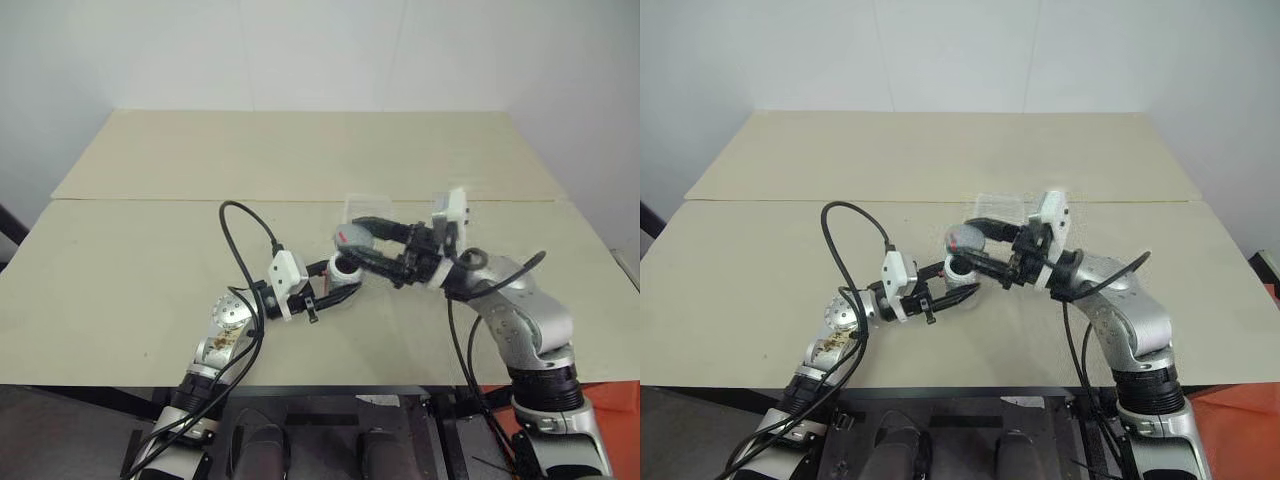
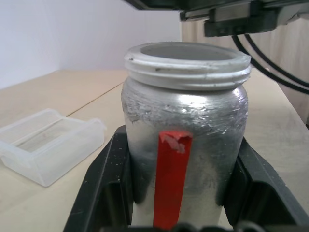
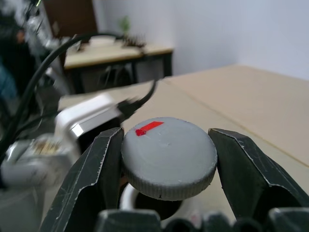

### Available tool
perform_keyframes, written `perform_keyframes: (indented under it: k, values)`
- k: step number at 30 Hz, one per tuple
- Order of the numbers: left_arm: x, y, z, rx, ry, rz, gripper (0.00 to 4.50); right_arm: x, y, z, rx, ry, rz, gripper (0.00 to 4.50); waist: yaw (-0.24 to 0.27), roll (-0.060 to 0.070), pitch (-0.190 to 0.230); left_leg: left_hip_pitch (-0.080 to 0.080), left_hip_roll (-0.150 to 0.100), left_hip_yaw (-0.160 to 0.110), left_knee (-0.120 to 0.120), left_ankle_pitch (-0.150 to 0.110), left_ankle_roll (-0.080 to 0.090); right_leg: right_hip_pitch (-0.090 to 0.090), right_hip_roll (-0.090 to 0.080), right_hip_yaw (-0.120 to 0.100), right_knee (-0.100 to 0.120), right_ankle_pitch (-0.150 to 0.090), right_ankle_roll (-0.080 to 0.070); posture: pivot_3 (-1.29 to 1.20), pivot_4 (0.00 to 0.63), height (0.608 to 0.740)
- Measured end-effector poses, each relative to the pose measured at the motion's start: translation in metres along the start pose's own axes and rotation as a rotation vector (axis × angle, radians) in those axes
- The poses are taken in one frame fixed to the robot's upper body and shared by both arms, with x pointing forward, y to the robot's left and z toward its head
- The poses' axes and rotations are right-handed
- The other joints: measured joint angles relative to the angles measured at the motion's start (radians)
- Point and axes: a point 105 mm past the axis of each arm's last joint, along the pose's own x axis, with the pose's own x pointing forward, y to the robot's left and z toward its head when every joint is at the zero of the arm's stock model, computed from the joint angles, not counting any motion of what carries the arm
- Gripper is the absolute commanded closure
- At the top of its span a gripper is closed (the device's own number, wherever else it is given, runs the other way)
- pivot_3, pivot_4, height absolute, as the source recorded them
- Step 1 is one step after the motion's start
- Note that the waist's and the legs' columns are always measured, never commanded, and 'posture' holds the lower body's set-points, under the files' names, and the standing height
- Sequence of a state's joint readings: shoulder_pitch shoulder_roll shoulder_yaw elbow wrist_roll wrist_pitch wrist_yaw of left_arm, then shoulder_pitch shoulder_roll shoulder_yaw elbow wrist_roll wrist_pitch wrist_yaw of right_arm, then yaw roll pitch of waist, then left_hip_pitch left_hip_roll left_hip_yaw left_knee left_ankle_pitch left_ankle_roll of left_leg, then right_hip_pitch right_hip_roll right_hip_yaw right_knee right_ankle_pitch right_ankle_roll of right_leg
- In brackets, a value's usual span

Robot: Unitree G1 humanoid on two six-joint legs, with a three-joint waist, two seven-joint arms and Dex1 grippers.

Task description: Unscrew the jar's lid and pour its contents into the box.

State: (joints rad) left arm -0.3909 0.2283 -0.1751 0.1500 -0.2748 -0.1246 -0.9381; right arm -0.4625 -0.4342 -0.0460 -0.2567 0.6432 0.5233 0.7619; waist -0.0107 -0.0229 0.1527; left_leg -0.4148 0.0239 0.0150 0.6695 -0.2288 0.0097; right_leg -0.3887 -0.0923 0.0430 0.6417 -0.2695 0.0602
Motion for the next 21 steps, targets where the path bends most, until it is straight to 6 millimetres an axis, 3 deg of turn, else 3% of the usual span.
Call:
perform_keyframes:
  k: [5, 9, 14, 18, 21]
  values:
    - [-0.002, 0.006, 0.002, -0.002, 0.003, 0.039, 2.55, -0.021, -0.042, 0.002, 0.096, -0.029, -0.319, 1.74, 0.001, 0.000, 0.000, 0.000, 0.000, 0.000, 0.000, 0.000, 0.000, 0.000, 0.000, 0.000, 0.000, 0.000, 0.000, 0.00, 0.150, 0.740]
    - [-0.004, 0.011, 0.003, -0.012, 0.006, 0.069, 2.55, -0.049, -0.061, -0.030, 0.114, 0.115, -0.533, 1.74, 0.002, 0.000, 0.000, 0.000, 0.000, 0.001, 0.000, 0.000, 0.000, 0.000, 0.000, 0.000, 0.000, 0.000, 0.000, 0.00, 0.150, 0.740]
    - [-0.001, 0.017, 0.009, 0.006, -0.009, 0.080, 2.55, -0.071, -0.072, -0.059, 0.036, 0.327, -0.681, 1.74, -0.003, 0.000, 0.000, 0.000, 0.000, 0.001, 0.000, 0.000, 0.000, 0.000, 0.000, 0.000, 0.000, 0.000, 0.000, 0.00, 0.150, 0.740]
    - [-0.001, 0.020, 0.010, 0.012, -0.007, 0.088, 2.55, -0.087, -0.070, -0.085, -0.114, 0.556, -0.685, 1.74, -0.003, 0.000, 0.000, 0.000, 0.000, 0.004, 0.000, 0.000, 0.000, 0.000, 0.000, 0.000, -0.001, 0.000, 0.000, 0.00, 0.150, 0.740]
    - [-0.001, 0.021, 0.008, 0.007, 0.001, 0.096, 2.55, -0.089, -0.065, -0.101, -0.123, 0.635, -0.666, 1.74, -0.004, 0.000, 0.000, 0.000, 0.000, 0.006, 0.000, 0.000, 0.000, 0.000, 0.000, 0.001, 0.000, 0.000, 0.000, 0.00, 0.150, 0.740]
